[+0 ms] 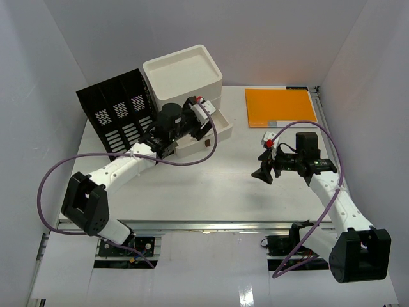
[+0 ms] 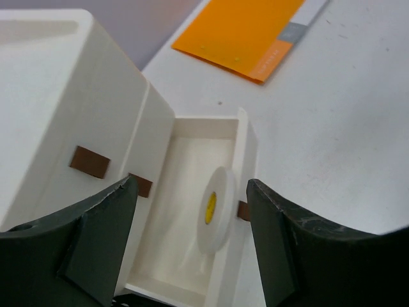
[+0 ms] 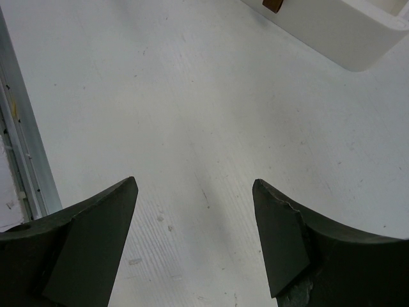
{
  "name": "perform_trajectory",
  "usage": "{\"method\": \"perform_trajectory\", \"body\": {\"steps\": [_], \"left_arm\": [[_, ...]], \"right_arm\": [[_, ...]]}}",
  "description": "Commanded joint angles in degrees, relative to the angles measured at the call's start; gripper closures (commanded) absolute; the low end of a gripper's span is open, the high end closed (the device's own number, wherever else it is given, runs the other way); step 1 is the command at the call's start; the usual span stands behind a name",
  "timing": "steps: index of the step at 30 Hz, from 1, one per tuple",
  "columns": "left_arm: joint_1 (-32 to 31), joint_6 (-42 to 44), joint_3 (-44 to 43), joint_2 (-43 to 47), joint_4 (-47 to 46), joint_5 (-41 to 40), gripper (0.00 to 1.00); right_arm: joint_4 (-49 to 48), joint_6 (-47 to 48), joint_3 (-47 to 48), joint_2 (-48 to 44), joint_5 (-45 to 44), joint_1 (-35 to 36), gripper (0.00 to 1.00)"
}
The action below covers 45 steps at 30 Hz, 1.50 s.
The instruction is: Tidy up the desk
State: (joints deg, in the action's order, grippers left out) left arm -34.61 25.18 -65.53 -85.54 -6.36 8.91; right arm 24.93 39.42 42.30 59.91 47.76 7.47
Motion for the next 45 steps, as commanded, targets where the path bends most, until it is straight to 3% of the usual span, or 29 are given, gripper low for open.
{"method": "perform_trajectory", "body": {"steps": [1,5,12,15,29,45], "left_arm": [[-0.2,-3.3,-3.5,-0.7,11.4,9.3,0.20],[-0.1,-3.5,-5.3,-4.0,14.1,11.8,0.28],[0.0,-5.7,-10.2,-11.9,18.1,13.2,0.65],[0.3,-6.3,-12.1,-15.0,18.6,11.6,0.69],[4.7,-9.1,-17.7,-23.4,19.0,6.3,0.71],[6.2,-9.4,-20.3,-25.3,18.7,-0.3,0.69]], "right_arm": [[-1.3,0.3,-0.2,0.4,1.5,-0.5,0.21],[-1.2,0.2,-0.1,0.8,1.6,-0.6,0.21],[-1.2,0.0,-0.1,0.8,1.6,-0.9,0.21],[-1.1,0.0,0.0,0.8,1.6,-0.9,0.21],[-1.1,-0.1,0.1,0.7,1.7,-1.1,0.21],[-1.1,-0.2,0.0,0.5,1.9,-1.3,0.21]]}}
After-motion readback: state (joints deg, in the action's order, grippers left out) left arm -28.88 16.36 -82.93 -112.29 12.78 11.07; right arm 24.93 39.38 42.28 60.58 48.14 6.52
